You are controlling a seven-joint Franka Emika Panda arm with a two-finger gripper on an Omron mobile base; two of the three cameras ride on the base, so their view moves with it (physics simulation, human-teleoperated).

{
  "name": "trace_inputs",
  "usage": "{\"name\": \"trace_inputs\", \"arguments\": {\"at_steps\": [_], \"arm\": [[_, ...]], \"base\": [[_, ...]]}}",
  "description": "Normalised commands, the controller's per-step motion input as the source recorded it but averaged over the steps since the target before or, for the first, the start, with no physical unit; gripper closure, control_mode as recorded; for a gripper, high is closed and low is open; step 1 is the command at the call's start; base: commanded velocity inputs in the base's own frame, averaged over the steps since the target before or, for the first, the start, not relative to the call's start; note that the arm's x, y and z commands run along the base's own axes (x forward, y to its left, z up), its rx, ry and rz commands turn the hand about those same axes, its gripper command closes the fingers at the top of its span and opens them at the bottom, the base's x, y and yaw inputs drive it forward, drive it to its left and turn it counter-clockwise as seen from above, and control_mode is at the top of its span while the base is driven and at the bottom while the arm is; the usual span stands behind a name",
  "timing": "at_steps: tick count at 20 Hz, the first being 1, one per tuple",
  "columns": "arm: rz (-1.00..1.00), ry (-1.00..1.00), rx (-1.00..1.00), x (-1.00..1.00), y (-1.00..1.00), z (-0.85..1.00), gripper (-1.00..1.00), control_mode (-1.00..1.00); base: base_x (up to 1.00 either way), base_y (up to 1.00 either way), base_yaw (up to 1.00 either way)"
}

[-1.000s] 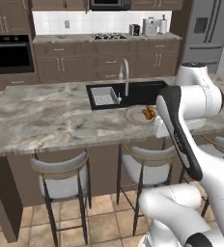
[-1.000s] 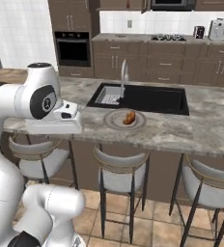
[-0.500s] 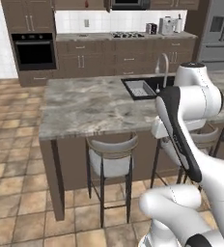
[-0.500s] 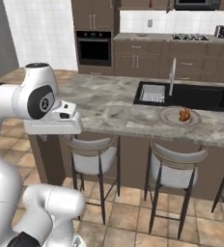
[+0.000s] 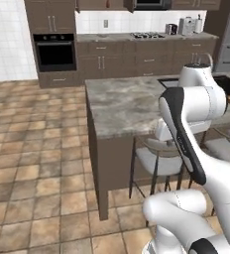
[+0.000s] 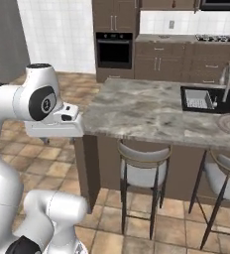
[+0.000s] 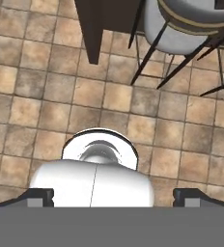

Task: Move the hot dog bun to the plate on the dining table and place the condiment next to that plate. Then navigate to the fridge and take the sausage and place it on the plate as well.

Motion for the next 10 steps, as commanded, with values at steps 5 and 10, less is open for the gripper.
{"name": "trace_inputs", "arguments": {"at_steps": [5,10], "arm": [[0.00,0.00,0.00,0.00,0.00,0.00,-1.00,1.00],[0.00,0.00,0.00,0.00,0.00,0.00,-1.00,1.00]], "base": [[0.28,1.00,-0.06],[0.52,1.00,-0.11]]}}
